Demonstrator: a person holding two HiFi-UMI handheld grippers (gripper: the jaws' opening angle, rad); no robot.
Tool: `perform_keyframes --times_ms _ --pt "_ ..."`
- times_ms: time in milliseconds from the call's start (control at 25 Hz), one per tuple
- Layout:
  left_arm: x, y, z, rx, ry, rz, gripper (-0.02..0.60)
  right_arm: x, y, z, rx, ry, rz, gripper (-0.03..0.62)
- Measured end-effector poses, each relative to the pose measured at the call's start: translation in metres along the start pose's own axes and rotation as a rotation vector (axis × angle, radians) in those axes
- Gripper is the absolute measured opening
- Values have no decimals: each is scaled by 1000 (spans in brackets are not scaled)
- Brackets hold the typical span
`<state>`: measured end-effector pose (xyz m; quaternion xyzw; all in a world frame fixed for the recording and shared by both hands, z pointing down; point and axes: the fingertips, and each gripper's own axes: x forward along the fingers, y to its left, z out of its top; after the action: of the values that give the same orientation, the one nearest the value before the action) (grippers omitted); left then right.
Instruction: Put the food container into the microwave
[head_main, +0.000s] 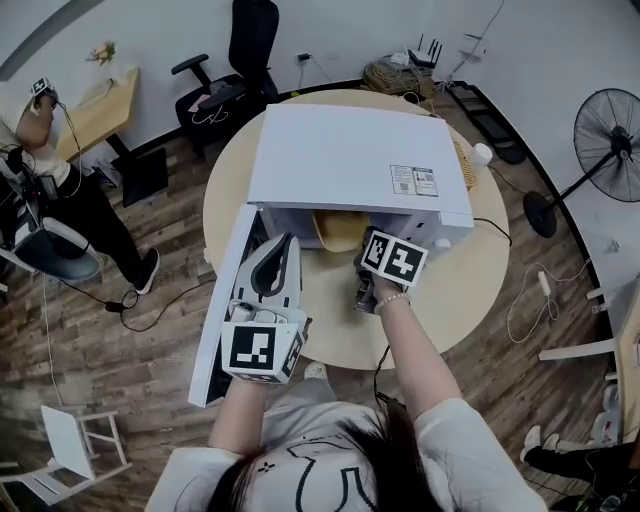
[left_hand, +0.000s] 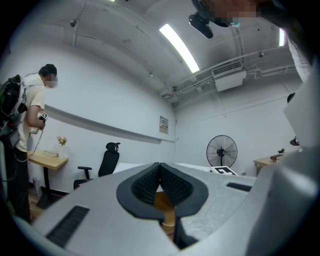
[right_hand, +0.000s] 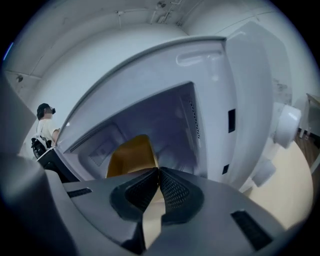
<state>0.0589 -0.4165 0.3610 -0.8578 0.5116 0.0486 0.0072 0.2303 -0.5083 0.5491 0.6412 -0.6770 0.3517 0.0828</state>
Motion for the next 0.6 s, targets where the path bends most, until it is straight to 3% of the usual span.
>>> perform_keyframes --times_ms 600 --pt "4 21 2 31 5 47 9 59 6 7 200 -43 5 38"
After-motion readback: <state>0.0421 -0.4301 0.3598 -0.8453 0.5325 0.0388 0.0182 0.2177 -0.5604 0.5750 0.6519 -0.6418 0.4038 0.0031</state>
